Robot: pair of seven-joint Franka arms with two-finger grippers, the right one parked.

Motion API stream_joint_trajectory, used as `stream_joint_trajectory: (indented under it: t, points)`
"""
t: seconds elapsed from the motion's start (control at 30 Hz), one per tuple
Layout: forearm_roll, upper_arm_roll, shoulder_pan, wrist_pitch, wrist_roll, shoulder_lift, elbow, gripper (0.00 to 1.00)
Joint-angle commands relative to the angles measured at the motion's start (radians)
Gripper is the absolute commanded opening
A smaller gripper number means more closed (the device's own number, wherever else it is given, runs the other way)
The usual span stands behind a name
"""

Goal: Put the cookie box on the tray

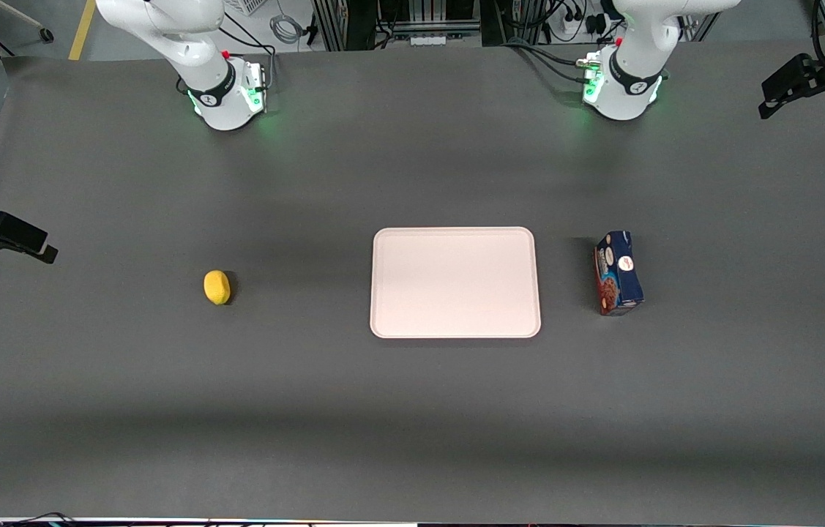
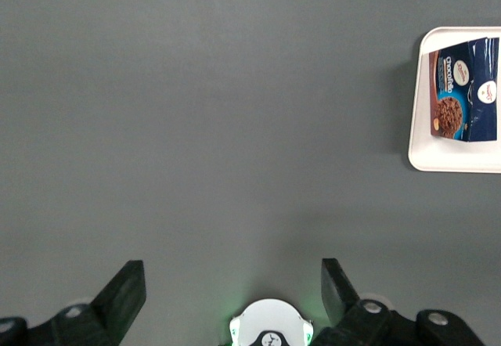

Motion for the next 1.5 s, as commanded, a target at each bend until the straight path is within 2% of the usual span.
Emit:
stream_joint_trajectory:
  t: [0.0,0.4,0.6,0.8,0.93,1.07,1.27,1.47]
  points:
    - [0.001,-0.014,0.005,-0.025,-0.018,0.012,0.029,1.00]
    - [0.007,-0.041,0.004,-0.025,-0.050,0.017,0.048,1.00]
    - [0.007,-0.084,0.004,-0.046,-0.131,0.078,0.146,1.00]
    - [0.001,-0.109,0.002,-0.069,-0.237,0.204,0.279,1.00]
    - [-0.010,-0.135,0.001,-0.048,-0.293,0.302,0.311,1.00]
    - [-0.012,-0.178,0.001,0.027,-0.326,0.426,0.318,1.00]
    - [-0.012,-0.187,0.000,0.124,-0.346,0.564,0.310,1.00]
    - [-0.009,-0.187,0.001,0.256,-0.344,0.644,0.234,1.00]
